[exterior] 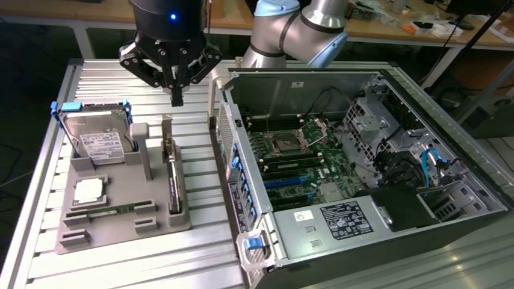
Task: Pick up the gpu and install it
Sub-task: 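Pick up the gpu and move the gpu toward the slot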
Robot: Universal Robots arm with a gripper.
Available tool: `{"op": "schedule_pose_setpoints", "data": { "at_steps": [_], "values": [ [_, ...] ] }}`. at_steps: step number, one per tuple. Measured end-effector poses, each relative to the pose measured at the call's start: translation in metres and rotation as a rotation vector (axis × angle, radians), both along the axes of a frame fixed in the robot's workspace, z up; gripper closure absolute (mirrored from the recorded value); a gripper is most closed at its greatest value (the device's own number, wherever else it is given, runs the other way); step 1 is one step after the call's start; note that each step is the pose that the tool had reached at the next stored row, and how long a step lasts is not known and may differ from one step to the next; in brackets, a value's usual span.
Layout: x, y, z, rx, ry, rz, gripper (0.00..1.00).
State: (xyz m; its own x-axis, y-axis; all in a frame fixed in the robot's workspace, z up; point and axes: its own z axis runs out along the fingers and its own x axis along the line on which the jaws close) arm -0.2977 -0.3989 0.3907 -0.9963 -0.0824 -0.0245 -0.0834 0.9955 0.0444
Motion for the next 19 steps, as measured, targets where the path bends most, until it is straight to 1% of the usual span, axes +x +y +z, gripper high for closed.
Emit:
{"op": "schedule_pose_setpoints", "data": {
  "at_steps": [3, 4, 5, 19],
  "values": [
    [0.0000, 0.0000, 0.0000, 0.0000, 0.0000, 0.000, 0.89],
    [-0.0006, 0.0001, 0.0000, -0.0001, -0.0018, -0.001, 0.89],
    [-0.0005, 0.0001, -0.0001, -0.0001, -0.0023, -0.001, 0.89],
    [-0.0004, 0.0001, 0.0000, -0.0002, -0.0021, 0.000, 0.89]
  ]
}}
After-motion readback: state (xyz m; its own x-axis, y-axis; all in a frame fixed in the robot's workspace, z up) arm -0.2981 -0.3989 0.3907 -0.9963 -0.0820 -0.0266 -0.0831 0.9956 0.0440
